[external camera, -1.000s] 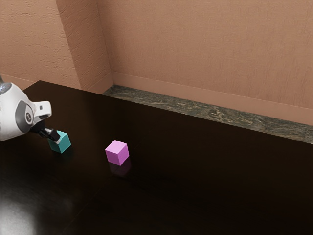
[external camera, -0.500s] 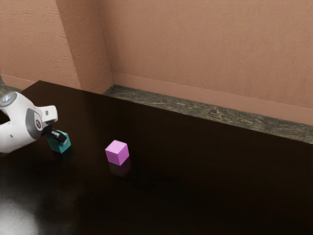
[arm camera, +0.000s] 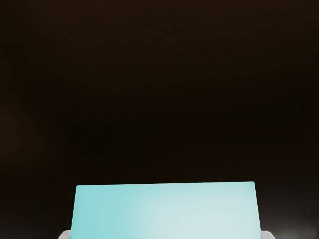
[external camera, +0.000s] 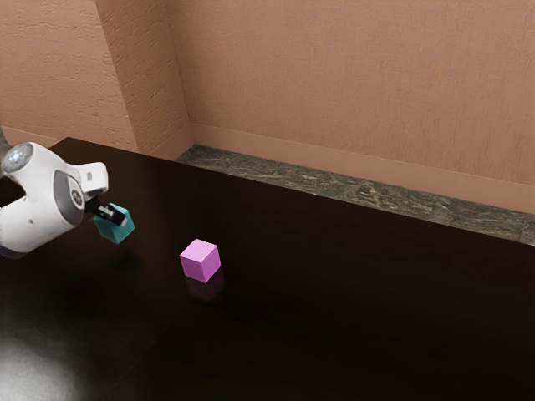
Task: Pick up the blue block with one arm, and put the blue block on the pink block with one arm
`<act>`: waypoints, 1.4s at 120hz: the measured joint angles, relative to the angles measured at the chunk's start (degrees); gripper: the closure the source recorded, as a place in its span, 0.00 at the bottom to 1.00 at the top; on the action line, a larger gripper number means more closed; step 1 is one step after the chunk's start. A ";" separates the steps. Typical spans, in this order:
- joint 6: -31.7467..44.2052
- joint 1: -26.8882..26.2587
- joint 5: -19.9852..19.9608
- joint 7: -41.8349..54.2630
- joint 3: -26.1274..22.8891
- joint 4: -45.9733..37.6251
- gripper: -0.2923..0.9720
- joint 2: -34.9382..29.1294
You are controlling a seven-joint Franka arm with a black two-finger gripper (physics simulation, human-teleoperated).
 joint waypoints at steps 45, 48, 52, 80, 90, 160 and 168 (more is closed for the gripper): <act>-0.97 -9.31 -13.23 1.28 -0.57 -7.24 0.56 -11.50; -0.99 -9.56 -13.53 1.25 -0.83 -8.56 0.57 -12.97; -1.01 -9.98 -13.85 1.20 -1.10 -9.68 0.56 -14.08; -0.80 -13.85 -15.03 0.73 -2.34 -10.43 0.55 -14.47; -0.66 -15.50 -15.24 0.52 -2.46 -9.78 0.55 -13.55; 0.98 -18.49 -15.23 -3.21 -2.69 -6.95 0.56 -8.88; 0.99 -18.23 -15.19 -3.61 -2.69 -6.86 0.55 -8.73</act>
